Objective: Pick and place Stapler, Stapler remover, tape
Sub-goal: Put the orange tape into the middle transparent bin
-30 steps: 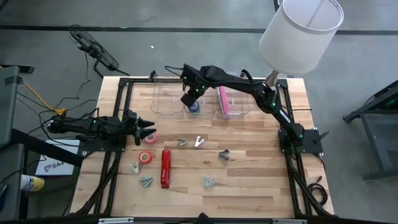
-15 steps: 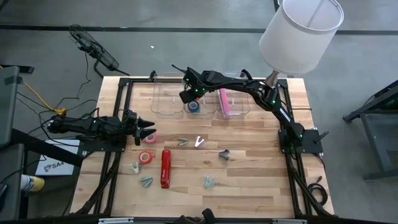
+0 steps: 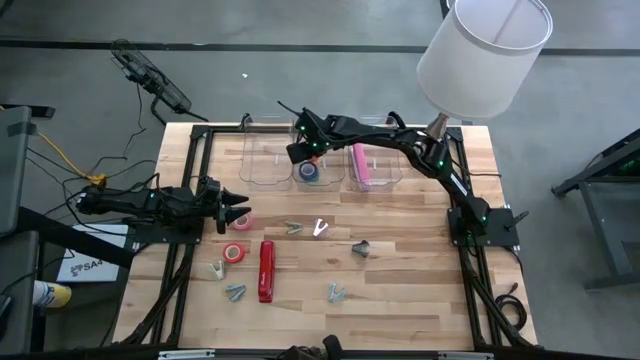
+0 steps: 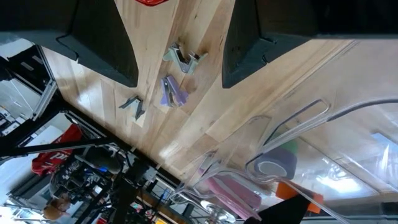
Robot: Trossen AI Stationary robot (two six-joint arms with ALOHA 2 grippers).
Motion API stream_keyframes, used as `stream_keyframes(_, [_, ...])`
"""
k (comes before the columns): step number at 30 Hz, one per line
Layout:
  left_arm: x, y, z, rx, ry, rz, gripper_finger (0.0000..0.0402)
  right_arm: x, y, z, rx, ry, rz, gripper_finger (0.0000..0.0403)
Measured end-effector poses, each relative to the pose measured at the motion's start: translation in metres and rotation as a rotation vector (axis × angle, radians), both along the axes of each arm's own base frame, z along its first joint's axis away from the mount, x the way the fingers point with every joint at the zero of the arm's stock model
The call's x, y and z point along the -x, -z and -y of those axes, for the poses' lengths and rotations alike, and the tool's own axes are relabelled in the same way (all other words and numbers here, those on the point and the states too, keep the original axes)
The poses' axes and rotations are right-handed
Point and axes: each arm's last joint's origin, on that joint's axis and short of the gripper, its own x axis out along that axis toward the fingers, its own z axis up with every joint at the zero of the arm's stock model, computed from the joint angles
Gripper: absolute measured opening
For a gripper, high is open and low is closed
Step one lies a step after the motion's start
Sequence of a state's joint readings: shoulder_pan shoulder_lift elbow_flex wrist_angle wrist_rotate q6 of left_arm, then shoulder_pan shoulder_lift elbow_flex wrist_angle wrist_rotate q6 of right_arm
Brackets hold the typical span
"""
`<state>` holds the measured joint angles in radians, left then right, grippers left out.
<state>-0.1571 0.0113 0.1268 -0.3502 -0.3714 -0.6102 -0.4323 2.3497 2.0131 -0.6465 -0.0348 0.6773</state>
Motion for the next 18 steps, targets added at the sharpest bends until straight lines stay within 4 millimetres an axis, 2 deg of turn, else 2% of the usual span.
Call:
stream_keyframes(12, [0.0,0.0,0.0,0.0,0.0,0.0,0.023,0.0,0.0001,-0.0001,-0.004,-0.001,0.001,0.0107])
stream_keyframes(18, [0.0,0.0,0.0,0.0,0.0,0.0,0.023,0.0021,-0.0003,0.0058,-0.023,0.04,0.018,0.011])
